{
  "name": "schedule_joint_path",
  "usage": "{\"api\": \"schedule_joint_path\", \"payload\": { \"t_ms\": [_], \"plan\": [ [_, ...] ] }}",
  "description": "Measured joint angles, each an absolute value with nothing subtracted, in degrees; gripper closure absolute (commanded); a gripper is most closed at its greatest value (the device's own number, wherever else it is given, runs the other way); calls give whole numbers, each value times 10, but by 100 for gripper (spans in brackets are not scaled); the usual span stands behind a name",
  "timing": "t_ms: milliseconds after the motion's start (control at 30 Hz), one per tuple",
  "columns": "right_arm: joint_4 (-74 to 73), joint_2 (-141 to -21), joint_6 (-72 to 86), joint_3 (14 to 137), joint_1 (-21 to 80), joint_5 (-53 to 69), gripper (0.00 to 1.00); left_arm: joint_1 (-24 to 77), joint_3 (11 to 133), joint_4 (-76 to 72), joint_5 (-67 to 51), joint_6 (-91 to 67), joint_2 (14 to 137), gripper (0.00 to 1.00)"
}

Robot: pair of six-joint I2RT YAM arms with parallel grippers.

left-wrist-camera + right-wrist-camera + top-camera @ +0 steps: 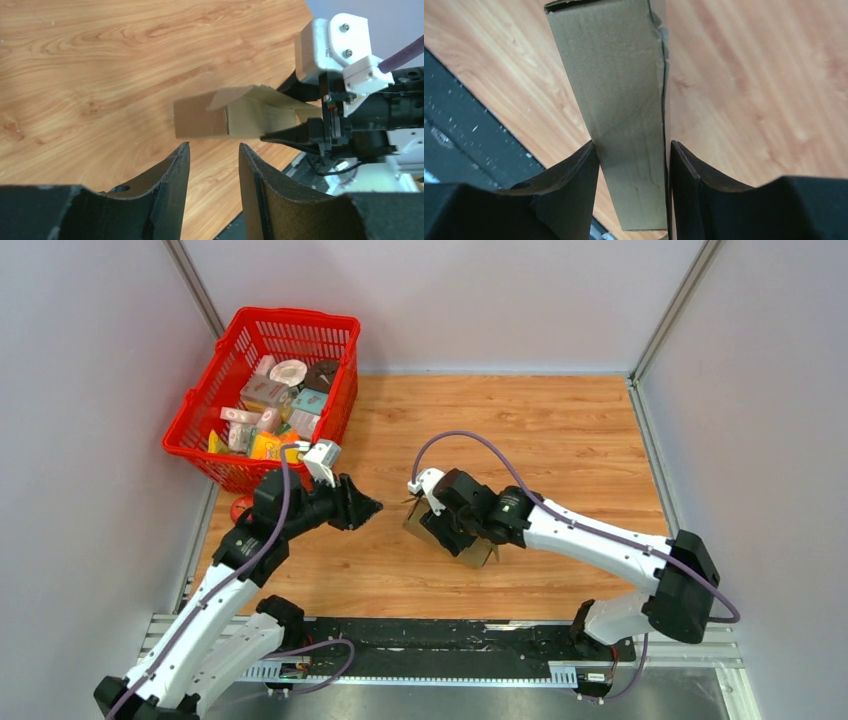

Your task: Fold the paper box

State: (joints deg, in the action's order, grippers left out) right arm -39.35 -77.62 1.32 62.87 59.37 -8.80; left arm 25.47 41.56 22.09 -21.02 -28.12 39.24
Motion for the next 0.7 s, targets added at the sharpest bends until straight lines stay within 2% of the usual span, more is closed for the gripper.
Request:
{"api": "schedule_joint_path", "payload": {
  "t_ms": [233,367,500,700],
  "plan": [
    [-459,-843,17,645,546,37,55,288,330,123,-184,-257,434,55],
    [-463,-847,17,645,518,75,56,319,289,47,-185,-239,463,43],
    [-461,-847,13,643,510,96,56,342,287,-22,-191,-217,505,40],
    [-458,-855,10,638,510,107,57,344,301,-65,-198,-192,571,46]
  ]
}}
